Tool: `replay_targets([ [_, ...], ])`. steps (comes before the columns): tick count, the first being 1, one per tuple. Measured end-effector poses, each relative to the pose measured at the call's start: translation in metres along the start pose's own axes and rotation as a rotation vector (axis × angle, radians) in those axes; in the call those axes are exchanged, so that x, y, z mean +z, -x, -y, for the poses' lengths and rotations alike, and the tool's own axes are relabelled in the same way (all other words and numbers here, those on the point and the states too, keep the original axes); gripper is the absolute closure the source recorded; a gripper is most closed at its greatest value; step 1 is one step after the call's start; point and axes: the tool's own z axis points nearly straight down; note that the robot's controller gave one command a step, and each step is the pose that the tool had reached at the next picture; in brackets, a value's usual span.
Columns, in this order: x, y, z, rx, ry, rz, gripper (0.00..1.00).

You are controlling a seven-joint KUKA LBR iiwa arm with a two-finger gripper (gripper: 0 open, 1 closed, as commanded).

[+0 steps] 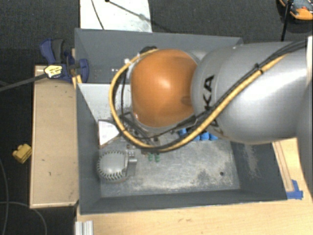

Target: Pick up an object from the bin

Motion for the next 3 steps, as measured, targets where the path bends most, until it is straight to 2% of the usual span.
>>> replay_targets([
  [1,0.080,-0.004,-0.009,-0.085,0.001,0.004,0.00],
  [2,0.123,-0.003,-0.013,-0.093,0.004,0.011,0.00],
  [3,0.085,0.002,-0.018,0.188,-0.001,-0.001,0.00],
])
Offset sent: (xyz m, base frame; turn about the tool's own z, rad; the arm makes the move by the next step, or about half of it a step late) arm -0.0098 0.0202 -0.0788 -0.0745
